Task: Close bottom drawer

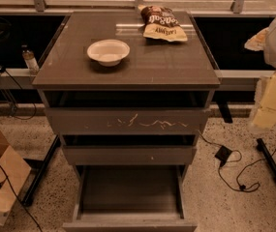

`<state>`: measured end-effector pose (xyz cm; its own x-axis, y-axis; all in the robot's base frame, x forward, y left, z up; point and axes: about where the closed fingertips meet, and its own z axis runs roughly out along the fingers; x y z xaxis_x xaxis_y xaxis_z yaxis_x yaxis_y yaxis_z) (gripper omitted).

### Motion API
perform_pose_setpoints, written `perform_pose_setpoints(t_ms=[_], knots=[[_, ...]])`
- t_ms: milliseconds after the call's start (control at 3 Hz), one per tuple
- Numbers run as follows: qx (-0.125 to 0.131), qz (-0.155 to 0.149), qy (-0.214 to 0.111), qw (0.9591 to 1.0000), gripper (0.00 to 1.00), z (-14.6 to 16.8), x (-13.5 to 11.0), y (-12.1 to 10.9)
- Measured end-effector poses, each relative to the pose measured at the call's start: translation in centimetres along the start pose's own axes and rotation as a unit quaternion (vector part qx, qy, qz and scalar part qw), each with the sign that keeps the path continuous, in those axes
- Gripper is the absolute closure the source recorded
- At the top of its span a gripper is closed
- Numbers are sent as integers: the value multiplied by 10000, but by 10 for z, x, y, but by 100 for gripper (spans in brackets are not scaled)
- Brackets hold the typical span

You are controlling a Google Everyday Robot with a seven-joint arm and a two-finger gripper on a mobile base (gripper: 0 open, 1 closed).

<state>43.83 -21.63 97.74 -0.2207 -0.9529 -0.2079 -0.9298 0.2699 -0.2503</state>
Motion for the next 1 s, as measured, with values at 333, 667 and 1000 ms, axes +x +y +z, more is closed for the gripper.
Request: perform_pose_setpoints(t_ms=[333,667,1000], knots=[[0,0,0,10000,0,0,0,0],[11,0,-9,10000,18,0,0,0],[-144,75,-333,9993,42,24,5,9]])
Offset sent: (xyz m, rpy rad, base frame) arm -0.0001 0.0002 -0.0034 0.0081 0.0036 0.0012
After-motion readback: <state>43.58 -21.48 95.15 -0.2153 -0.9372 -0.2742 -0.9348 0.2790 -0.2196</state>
